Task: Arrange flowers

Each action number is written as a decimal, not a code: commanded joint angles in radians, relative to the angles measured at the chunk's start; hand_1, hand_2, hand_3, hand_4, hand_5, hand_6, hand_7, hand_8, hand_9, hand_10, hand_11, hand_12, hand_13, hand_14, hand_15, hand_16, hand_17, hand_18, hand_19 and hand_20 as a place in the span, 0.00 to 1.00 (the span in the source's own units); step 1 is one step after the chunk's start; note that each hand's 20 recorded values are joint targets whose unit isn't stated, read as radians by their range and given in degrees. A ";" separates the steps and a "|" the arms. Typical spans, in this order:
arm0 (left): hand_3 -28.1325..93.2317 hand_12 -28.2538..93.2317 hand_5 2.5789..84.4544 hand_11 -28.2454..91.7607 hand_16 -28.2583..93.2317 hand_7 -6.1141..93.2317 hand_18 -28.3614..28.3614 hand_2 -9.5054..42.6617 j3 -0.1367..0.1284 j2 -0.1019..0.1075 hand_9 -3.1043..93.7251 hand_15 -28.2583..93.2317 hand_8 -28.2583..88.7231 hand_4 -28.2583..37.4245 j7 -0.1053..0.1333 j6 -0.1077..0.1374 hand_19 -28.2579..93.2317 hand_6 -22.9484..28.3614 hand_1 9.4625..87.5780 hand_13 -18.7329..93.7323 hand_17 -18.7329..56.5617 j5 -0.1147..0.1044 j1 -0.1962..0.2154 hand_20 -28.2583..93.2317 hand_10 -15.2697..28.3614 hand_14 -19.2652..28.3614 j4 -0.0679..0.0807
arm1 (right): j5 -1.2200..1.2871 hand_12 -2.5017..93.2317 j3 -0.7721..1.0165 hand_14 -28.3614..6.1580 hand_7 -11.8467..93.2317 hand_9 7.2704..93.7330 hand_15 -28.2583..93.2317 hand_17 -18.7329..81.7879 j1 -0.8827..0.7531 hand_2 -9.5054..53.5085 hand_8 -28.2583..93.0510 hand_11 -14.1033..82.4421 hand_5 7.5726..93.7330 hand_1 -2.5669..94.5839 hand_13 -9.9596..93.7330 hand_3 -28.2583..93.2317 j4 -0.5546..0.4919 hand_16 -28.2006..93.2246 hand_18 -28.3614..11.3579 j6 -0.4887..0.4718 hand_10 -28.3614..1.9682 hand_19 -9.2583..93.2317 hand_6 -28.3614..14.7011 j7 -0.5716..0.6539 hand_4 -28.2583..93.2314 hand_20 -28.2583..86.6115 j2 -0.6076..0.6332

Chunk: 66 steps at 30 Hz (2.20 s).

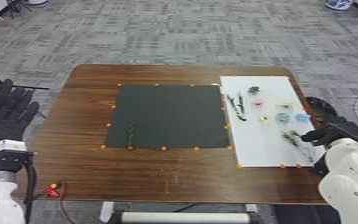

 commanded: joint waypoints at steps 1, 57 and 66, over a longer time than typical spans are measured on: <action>0.76 0.29 0.43 0.37 0.20 0.14 0.74 0.49 -0.010 -0.012 0.34 0.38 0.17 0.00 -0.020 0.006 0.52 0.62 0.19 0.36 0.11 0.003 0.021 0.29 0.73 0.72 -0.001 | 0.006 0.46 0.007 0.33 0.26 0.60 0.87 0.52 -0.030 0.00 0.17 0.67 0.66 0.42 0.67 0.77 0.012 0.64 0.06 0.000 0.28 0.91 0.47 0.025 0.00 0.59 -0.034; 0.77 0.29 0.43 0.37 0.20 0.14 0.75 0.49 -0.008 -0.014 0.34 0.39 0.17 0.00 -0.052 -0.001 0.52 0.62 0.18 0.36 0.10 -0.007 0.033 0.29 0.73 0.74 -0.007 | 0.132 0.66 -0.510 0.44 0.62 0.72 0.87 0.59 0.468 0.04 0.41 0.64 0.68 0.51 0.77 0.82 0.081 0.60 0.07 0.276 0.48 0.96 0.58 -0.094 0.16 0.56 -0.160; 0.78 0.29 0.43 0.37 0.20 0.14 0.75 0.48 0.024 0.007 0.34 0.39 0.17 0.00 -0.076 -0.011 0.52 0.62 0.21 0.36 0.10 0.001 0.010 0.29 0.73 0.74 0.005 | 0.139 0.66 -0.652 0.45 0.66 0.71 0.87 0.59 0.519 0.05 0.40 0.64 0.65 0.53 0.76 0.81 0.189 0.60 0.07 0.198 0.49 0.97 0.56 -0.088 0.13 0.55 -0.269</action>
